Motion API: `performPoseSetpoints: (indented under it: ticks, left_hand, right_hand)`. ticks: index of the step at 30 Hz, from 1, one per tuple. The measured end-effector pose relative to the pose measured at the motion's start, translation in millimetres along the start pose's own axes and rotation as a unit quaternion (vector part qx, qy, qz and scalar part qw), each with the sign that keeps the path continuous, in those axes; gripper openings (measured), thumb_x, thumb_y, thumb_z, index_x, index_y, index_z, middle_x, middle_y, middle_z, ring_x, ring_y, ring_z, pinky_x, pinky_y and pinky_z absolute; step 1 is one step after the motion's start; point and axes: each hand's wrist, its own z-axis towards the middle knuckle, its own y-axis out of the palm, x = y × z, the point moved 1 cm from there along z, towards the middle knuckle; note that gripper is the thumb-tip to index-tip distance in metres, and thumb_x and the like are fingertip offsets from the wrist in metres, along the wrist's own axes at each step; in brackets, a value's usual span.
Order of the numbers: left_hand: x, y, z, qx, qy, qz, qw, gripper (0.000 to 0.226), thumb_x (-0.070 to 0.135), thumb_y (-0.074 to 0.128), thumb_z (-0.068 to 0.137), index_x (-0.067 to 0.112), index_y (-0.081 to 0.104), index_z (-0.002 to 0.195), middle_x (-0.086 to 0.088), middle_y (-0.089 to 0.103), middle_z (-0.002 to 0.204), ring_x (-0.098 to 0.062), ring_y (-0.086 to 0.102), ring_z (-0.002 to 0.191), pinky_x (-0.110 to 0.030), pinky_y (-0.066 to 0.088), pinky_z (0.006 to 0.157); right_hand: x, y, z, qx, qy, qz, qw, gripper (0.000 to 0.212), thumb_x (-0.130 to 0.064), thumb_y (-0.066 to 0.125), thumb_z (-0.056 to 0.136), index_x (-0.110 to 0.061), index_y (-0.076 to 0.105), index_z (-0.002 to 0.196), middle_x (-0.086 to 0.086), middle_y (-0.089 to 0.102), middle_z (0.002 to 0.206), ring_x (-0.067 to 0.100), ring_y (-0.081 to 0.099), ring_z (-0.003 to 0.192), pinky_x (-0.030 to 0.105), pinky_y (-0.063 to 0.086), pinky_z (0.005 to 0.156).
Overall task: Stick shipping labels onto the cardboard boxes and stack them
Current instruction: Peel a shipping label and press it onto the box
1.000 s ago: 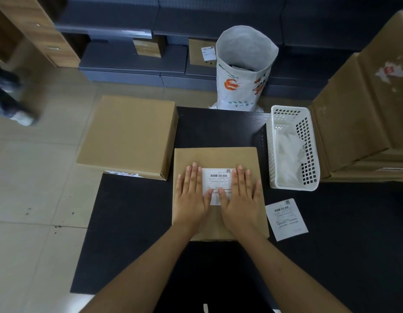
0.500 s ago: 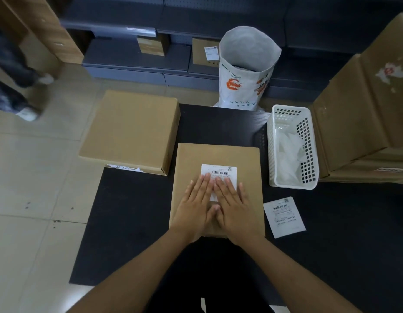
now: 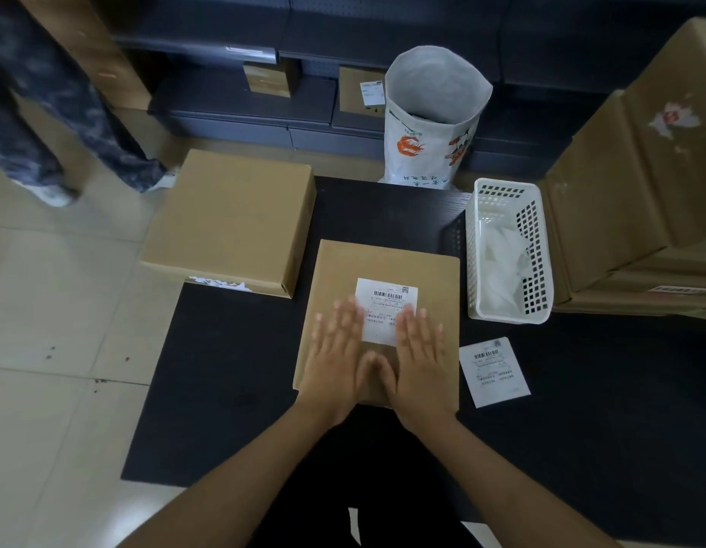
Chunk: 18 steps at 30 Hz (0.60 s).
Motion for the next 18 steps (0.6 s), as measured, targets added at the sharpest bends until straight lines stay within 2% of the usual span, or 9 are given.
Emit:
performPoseSetpoints:
  ticks: [2, 3, 8, 10, 14, 16, 18]
  left_hand:
    - [-2.8, 2.8, -11.3, -0.031, 0.113, 0.024, 0.993, 0.064, 0.046, 0.012, 0.103, 0.004, 0.014, 0.152, -0.012, 0.011, 0.160, -0.021, 0.000, 0.149, -0.040, 0.004, 0.118]
    - [-5.3, 6.0, -15.0, -0.038, 0.127, 0.035, 0.991, 0.065, 0.047, 0.013, 0.103, 0.004, 0.015, 0.151, -0.011, 0.013, 0.160, -0.020, 0.000, 0.149, -0.040, 0.007, 0.118]
    - [-5.6, 15.2, -17.4, -0.051, 0.096, 0.050, 0.993, 0.065, 0.048, 0.011, 0.103, 0.004, 0.018, 0.150, -0.012, 0.018, 0.158, -0.020, 0.007, 0.148, -0.040, 0.012, 0.117]
    - [-4.5, 13.7, -19.7, -0.048, 0.051, 0.045, 0.997, 0.066, 0.048, 0.008, 0.103, 0.003, 0.022, 0.149, -0.014, 0.021, 0.157, -0.022, 0.012, 0.147, -0.043, 0.015, 0.116]
    - [5.9, 10.5, -26.8, -0.009, -0.141, 0.016, 0.990, 0.067, 0.046, 0.007, 0.102, 0.001, 0.023, 0.149, -0.015, 0.020, 0.157, -0.026, 0.017, 0.146, -0.045, 0.013, 0.117]
    - [12.8, 11.5, -27.6, 0.006, -0.221, -0.004, 0.975, 0.067, 0.046, 0.013, 0.101, 0.001, 0.019, 0.150, -0.016, 0.017, 0.158, -0.027, 0.013, 0.147, -0.045, 0.010, 0.118]
    - [16.2, 12.2, -26.3, 0.014, -0.267, -0.023, 0.963, 0.068, 0.045, 0.018, 0.099, 0.000, 0.019, 0.150, -0.018, 0.017, 0.158, -0.029, 0.014, 0.147, -0.046, 0.014, 0.117]
  right_hand:
    - [6.7, 5.4, -8.7, -0.034, -0.114, -0.020, 0.993, 0.067, -0.051, 0.010, 0.102, -0.007, 0.017, 0.153, 0.009, 0.016, 0.161, 0.020, 0.004, 0.150, 0.045, 0.010, 0.118]
    - [9.5, 7.2, -11.6, -0.045, -0.136, -0.033, 0.989, 0.066, -0.050, 0.009, 0.103, -0.007, 0.021, 0.152, 0.009, 0.020, 0.160, 0.019, 0.006, 0.149, 0.044, 0.013, 0.117]
    - [11.7, 5.4, -12.2, -0.055, -0.102, -0.054, 0.992, 0.068, -0.054, 0.013, 0.101, -0.010, 0.029, 0.150, 0.004, 0.026, 0.158, 0.015, 0.011, 0.148, 0.046, 0.013, 0.117]
    - [15.6, 3.9, -17.0, -0.034, -0.048, -0.037, 0.998, 0.070, -0.057, 0.018, 0.099, -0.011, 0.027, 0.151, 0.003, 0.022, 0.159, 0.016, 0.008, 0.149, 0.047, 0.010, 0.118]
    - [29.9, 1.8, -32.1, 0.015, 0.120, -0.008, 0.993, 0.072, -0.059, 0.017, 0.097, -0.015, 0.010, 0.154, -0.003, 0.005, 0.162, 0.016, -0.003, 0.150, 0.042, -0.004, 0.120]
    - [28.7, 2.3, -34.4, 0.021, 0.143, 0.006, 0.989, 0.074, -0.060, 0.016, 0.096, -0.017, 0.007, 0.154, -0.004, 0.003, 0.162, 0.016, -0.006, 0.149, 0.041, -0.005, 0.120]
    - [26.4, 3.9, -34.0, 0.019, 0.147, 0.031, 0.988, 0.074, -0.061, 0.016, 0.095, -0.019, 0.005, 0.155, -0.006, -0.001, 0.162, 0.015, -0.010, 0.149, 0.039, -0.006, 0.120]
